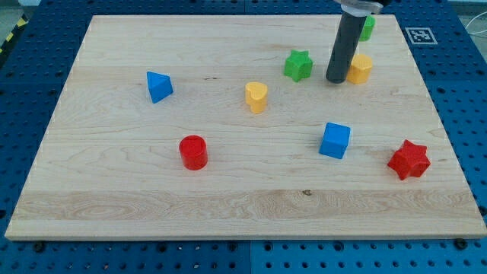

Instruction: Push the green star below the green circle

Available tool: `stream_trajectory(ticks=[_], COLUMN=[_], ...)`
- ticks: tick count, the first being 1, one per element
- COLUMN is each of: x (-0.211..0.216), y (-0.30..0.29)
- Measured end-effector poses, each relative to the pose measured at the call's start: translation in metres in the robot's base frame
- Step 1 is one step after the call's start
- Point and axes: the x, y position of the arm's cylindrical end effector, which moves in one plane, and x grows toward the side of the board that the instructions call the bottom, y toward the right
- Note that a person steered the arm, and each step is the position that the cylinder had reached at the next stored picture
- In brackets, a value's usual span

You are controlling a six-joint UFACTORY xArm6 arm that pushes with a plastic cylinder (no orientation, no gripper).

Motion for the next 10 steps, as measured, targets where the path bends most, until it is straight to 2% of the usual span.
stream_trajectory(ticks=[1, 2, 3, 5, 7, 10], x=[0.019, 0.021, 0.003, -0.032, -0.023, -0.075], y=[-0.020, -0.066, -0.085, -0.068, -0.066, -0.054])
